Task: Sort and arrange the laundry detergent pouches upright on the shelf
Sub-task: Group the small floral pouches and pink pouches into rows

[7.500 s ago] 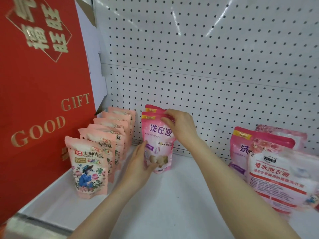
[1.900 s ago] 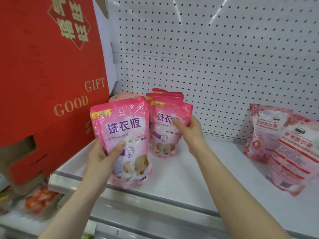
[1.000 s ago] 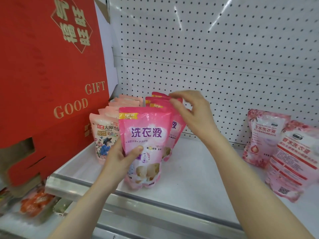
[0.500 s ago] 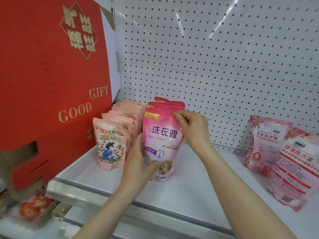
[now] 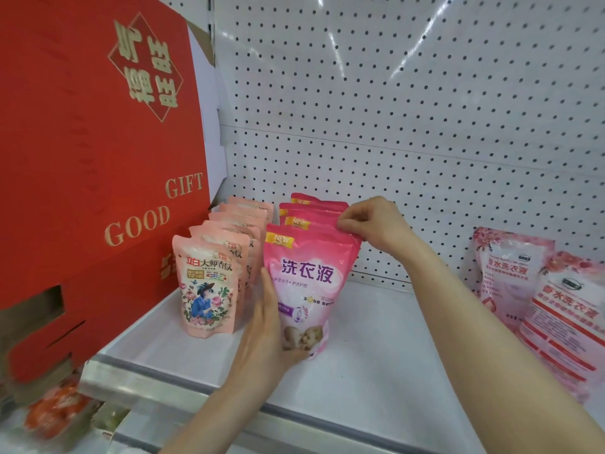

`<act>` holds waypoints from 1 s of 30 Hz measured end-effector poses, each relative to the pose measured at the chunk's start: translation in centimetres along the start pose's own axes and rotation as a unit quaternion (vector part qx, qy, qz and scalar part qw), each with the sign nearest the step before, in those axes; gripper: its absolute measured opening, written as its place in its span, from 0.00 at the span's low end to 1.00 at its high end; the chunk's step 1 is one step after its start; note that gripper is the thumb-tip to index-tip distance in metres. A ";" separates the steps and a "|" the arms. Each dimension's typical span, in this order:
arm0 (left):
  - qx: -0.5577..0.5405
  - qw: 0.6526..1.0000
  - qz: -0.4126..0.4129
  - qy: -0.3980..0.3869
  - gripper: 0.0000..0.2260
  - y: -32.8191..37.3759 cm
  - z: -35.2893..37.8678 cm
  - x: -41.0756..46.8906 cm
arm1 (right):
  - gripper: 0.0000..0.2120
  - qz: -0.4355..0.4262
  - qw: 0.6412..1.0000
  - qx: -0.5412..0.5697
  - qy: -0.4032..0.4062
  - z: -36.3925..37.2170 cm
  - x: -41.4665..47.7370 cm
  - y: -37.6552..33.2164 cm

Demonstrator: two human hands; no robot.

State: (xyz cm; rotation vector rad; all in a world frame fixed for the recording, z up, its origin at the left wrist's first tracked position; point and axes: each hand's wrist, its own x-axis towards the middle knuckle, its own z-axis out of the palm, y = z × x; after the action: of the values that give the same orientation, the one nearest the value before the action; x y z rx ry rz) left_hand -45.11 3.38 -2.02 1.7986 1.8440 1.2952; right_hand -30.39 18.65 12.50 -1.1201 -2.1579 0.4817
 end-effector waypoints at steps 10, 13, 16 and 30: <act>-0.014 1.000 0.007 -0.001 0.63 -1.3 0.2 1.7 | 0.02 -0.055 0.998 -0.011 -0.012 0.7 1.8 -0.4; -0.014 1.000 0.010 0.009 0.62 -1.3 0.6 2.0 | 0.03 -0.068 0.997 0.020 -0.010 0.7 1.0 0.2; -0.026 0.999 0.020 0.010 0.64 -1.8 1.0 2.0 | 0.04 -0.097 0.994 0.046 0.030 0.8 -0.4 0.4; -0.043 0.999 0.009 -0.025 0.58 -3.5 1.3 1.2 | 0.09 -0.102 0.991 0.044 0.075 2.3 -3.6 1.6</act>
State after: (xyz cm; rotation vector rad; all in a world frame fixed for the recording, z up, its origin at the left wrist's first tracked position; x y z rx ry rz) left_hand -46.79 5.59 -4.85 1.7896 1.7243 1.3023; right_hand -29.51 16.54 8.54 -0.8492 -2.0715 0.3837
